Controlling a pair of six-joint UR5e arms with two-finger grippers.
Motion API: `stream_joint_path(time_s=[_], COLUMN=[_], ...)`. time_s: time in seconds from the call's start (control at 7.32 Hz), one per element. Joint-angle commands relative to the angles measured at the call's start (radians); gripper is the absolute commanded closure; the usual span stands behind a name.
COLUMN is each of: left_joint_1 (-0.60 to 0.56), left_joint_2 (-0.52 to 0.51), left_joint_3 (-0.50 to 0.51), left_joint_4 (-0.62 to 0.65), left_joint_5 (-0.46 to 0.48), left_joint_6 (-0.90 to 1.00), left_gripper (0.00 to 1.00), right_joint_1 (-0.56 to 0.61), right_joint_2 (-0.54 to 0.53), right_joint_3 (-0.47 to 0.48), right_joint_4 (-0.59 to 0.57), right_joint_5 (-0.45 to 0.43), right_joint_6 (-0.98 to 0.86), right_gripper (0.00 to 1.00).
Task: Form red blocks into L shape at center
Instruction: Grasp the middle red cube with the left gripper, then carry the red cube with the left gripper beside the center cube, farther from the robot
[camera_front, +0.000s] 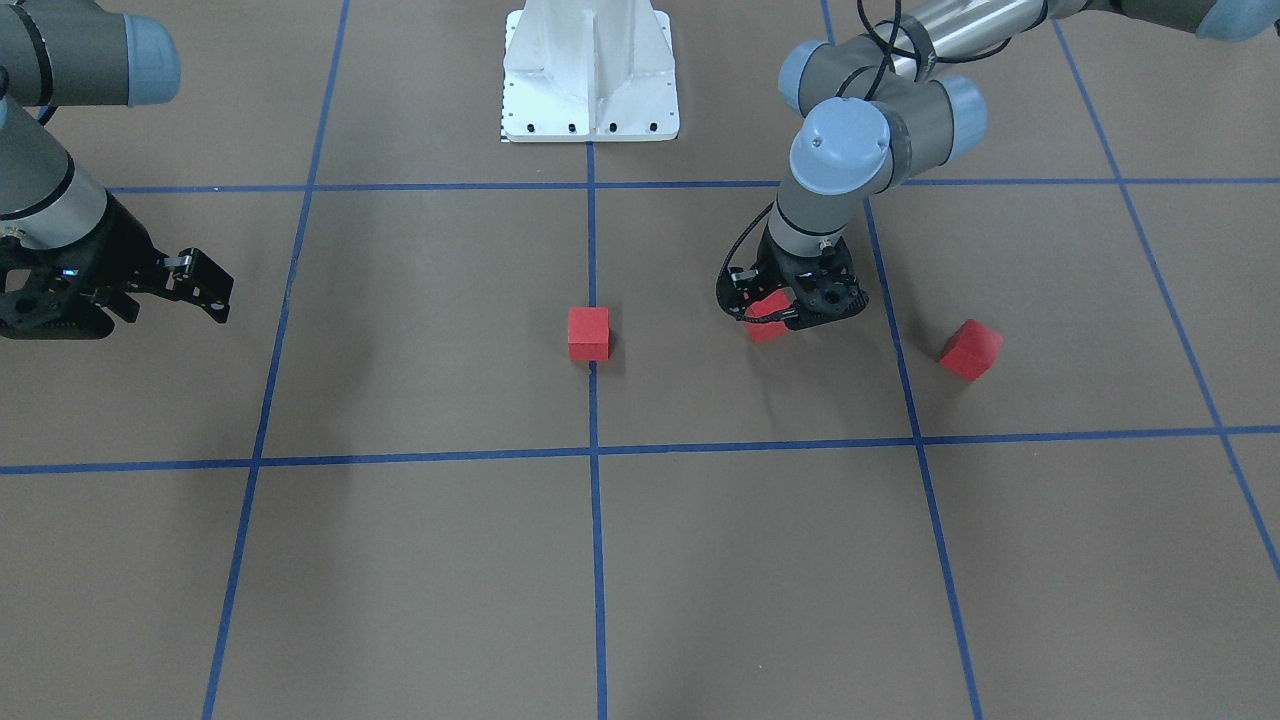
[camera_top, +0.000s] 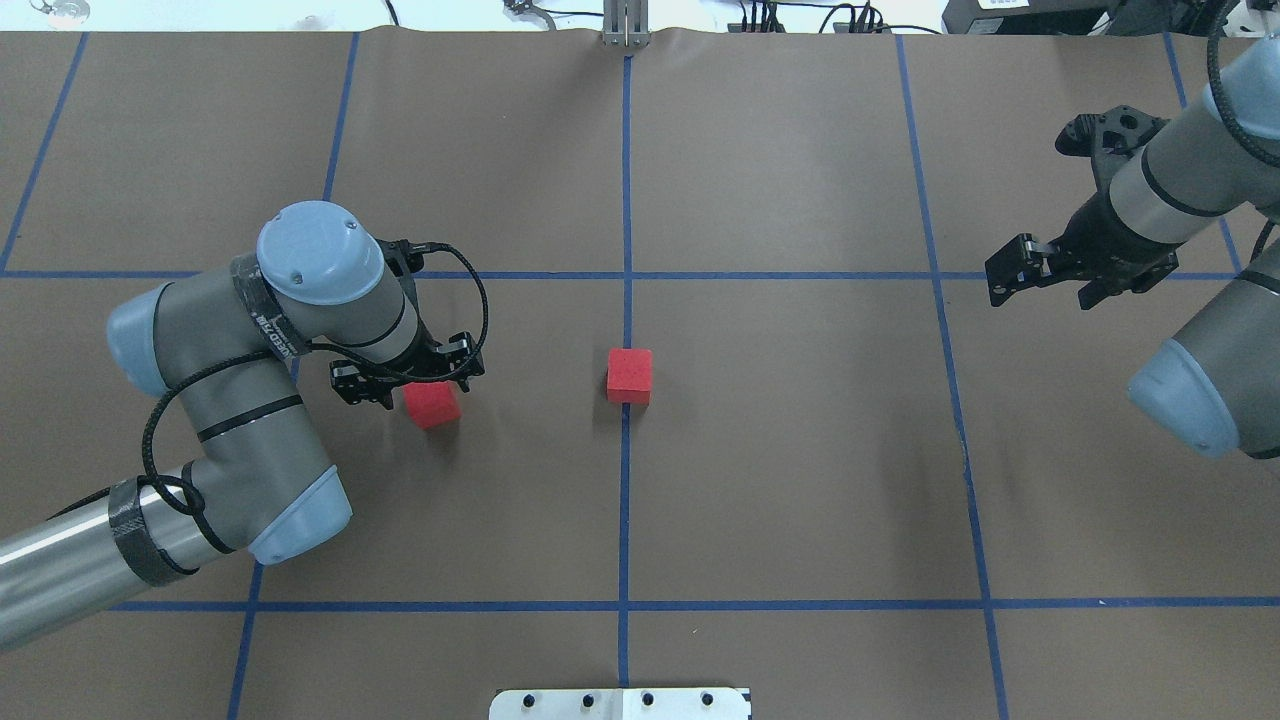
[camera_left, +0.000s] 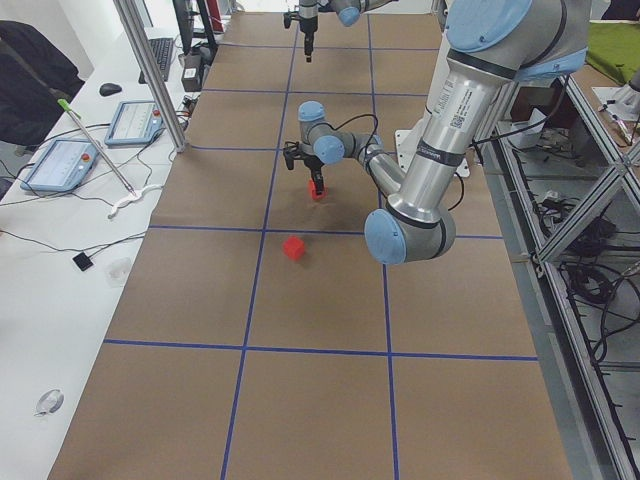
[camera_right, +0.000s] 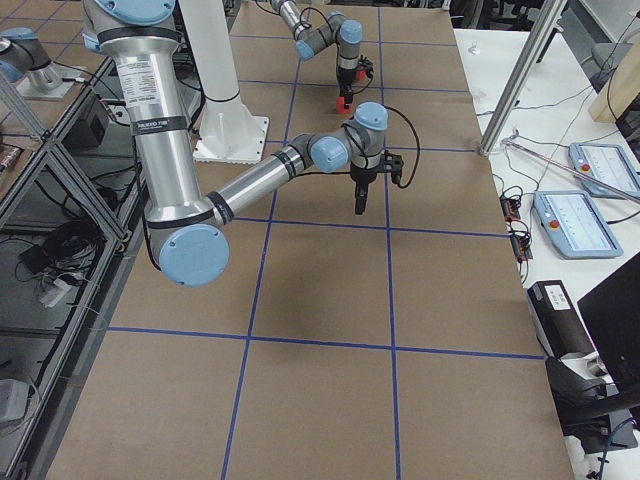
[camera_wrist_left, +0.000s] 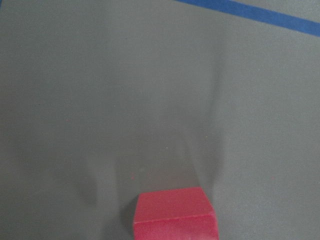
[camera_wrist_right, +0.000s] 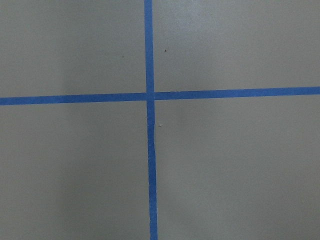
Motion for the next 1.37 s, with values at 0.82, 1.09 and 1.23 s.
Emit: stream_joint_path(time_s=[0.82,1.09,1.23], left_joint_1=[-0.044,-0.048,-0.046], left_joint_2=[-0.125,-0.293,-0.408], left_joint_3=[0.026,0.208,0.35], left_joint_4=[0.01,0.012,0.009], left_joint_5=[0.06,0.069,0.067], left_joint_6=[0.111,0.31,0.363], left_gripper=[1.0,1.0,1.0], right_joint_1=[0.0,0.0,0.0], right_joint_2=[0.001,0.001,0.001], right_joint_3=[0.002,0.002,0.002], right_joint_4=[0.0,0.0,0.0], right_joint_5=[0.0,0.0,0.0], right_joint_6=[0.0,-0.002,0.0], right_gripper=[0.0,0.0,0.0])
